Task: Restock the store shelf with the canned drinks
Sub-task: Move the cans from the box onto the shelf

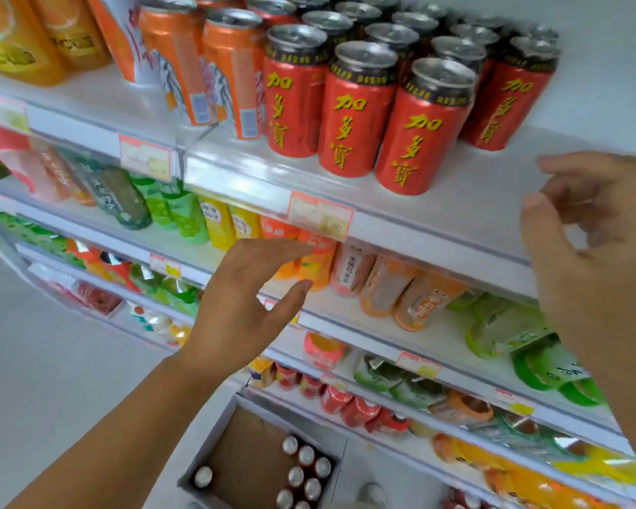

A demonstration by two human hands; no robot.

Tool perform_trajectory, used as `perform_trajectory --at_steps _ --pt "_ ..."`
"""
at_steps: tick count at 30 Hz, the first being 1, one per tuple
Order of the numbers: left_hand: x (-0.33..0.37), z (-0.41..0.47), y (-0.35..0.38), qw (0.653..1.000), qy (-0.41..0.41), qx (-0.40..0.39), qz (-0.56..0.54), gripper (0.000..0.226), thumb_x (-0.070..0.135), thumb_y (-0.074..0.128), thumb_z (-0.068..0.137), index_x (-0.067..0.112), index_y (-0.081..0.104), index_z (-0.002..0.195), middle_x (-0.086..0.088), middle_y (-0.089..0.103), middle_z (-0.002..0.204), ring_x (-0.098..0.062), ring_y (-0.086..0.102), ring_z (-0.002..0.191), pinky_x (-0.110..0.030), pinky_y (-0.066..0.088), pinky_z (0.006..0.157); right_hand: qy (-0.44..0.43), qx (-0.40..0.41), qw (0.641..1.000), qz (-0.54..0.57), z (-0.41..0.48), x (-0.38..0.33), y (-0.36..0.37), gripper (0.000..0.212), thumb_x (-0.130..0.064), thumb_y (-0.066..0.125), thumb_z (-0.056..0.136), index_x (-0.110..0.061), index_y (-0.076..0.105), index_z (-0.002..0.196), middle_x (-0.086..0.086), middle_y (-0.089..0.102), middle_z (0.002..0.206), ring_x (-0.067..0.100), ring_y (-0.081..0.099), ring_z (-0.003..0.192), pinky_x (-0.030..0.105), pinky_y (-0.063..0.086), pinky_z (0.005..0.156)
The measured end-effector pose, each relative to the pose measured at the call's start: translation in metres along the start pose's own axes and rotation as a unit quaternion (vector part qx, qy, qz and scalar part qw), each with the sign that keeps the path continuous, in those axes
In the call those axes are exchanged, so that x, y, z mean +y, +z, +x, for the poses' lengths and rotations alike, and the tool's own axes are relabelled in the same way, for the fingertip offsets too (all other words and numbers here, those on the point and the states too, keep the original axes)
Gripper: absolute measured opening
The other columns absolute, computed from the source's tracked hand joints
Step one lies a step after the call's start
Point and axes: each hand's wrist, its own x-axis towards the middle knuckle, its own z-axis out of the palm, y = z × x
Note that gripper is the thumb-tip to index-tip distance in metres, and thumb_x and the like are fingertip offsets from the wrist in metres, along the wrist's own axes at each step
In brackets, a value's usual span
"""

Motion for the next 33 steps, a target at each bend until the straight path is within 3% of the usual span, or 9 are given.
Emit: perform_trajectory --at_steps 3,9,13,15,18,21,24,27,33 --pt "-0.055 -0.079 -0.012 0.981 -0.177 -0.075 0.027 0.035 0.031 0.066 0.089 0.030 0.062 0.124 0.016 0.060 0.119 -0.007 0.055 0.110 -0.029 0.048 0.094 0.003 -0.098 0.994 0.054 -0.064 -0.017 0.037 0.016 -0.024 0.050 0.094 -0.033 0.055 0.107 -0.011 0.057 0.096 0.012 0.060 0.080 0.030 0.050 0.072" --pt "-0.135 -0.236 -0.011 0.862 -0.477 -0.157 0.067 0.049 0.025 0.068 0.087 0.029 0.053 0.134 0.005 0.056 0.127 -0.013 0.061 0.102 -0.041 0.053 0.087 0.186 -0.331 0.922 0.077 -0.186 0.017 0.177 0.013 -0.028 0.053 0.091 -0.028 0.059 0.103 -0.020 0.061 0.097 -0.007 0.057 0.089 0.004 0.042 0.073" --pt "-0.173 -0.331 0.023 0.772 -0.589 -0.232 0.059 0.053 0.028 0.064 0.089 0.030 0.046 0.139 0.006 0.050 0.136 -0.018 0.058 0.113 -0.037 0.049 0.093 0.276 -0.469 0.839 0.010 -0.286 0.078 0.270 0.014 -0.024 0.056 0.094 -0.033 0.056 0.104 -0.016 0.062 0.101 -0.003 0.059 0.091 0.023 0.049 0.078" --pt "-0.196 -0.373 0.048 0.741 -0.626 -0.238 0.046 0.055 0.027 0.065 0.088 0.030 0.044 0.139 0.005 0.050 0.136 -0.020 0.058 0.112 -0.034 0.047 0.093 0.307 -0.517 0.798 -0.022 -0.335 0.109 0.308 0.016 -0.023 0.054 0.095 -0.035 0.054 0.105 -0.020 0.060 0.103 0.003 0.060 0.093 0.025 0.044 0.078" --pt "-0.239 -0.432 0.093 0.703 -0.652 -0.279 0.047 0.059 0.033 0.060 0.090 0.030 0.037 0.144 0.002 0.047 0.138 -0.021 0.054 0.117 -0.037 0.046 0.096 0.337 -0.560 0.754 -0.071 -0.405 0.163 0.358 0.028 -0.023 0.051 0.097 -0.022 0.057 0.125 -0.008 0.061 0.121 0.004 0.057 0.094 0.019 0.036 0.077" --pt "-0.289 -0.488 0.145 0.675 -0.664 -0.319 0.037 0.063 0.034 0.059 0.091 0.027 0.032 0.148 -0.004 0.044 0.140 -0.027 0.050 0.124 -0.044 0.045 0.100 0.367 -0.569 0.726 -0.123 -0.475 0.222 0.406 0.034 -0.029 0.050 0.096 -0.024 0.055 0.129 -0.003 0.060 0.125 0.010 0.059 0.098 0.029 0.044 0.084" --pt "-0.342 -0.540 0.199 0.665 -0.675 -0.317 0.037 0.063 0.029 0.061 0.091 0.026 0.033 0.146 -0.004 0.046 0.140 -0.029 0.052 0.122 -0.047 0.046 0.099 0.367 -0.570 0.722 -0.137 -0.542 0.283 0.453 0.040 -0.034 0.050 0.091 -0.025 0.053 0.130 0.007 0.060 0.123 0.020 0.058 0.103 0.039 0.048 0.092" --pt "-0.382 -0.580 0.246 0.672 -0.695 -0.253 0.038 0.060 0.020 0.061 0.092 0.021 0.034 0.145 -0.006 0.041 0.144 -0.027 0.046 0.129 -0.041 0.040 0.105 0.327 -0.567 0.735 -0.178 -0.596 0.345 0.491 0.044 -0.018 0.057 0.090 -0.011 0.053 0.133 0.013 0.056 0.130 0.027 0.050 0.122 0.038 0.040 0.103" --pt "-0.417 -0.625 0.313 0.630 -0.740 -0.212 0.097 0.078 0.026 0.064 0.092 0.016 0.017 0.153 -0.011 0.024 0.155 -0.031 0.034 0.138 -0.041 0.031 0.111 0.260 -0.579 0.709 -0.308 -0.663 0.427 0.524 0.068 -0.025 0.063 0.082 -0.018 0.035 0.144 0.022 0.045 0.134 0.041 0.047 0.120 0.047 0.044 0.097"
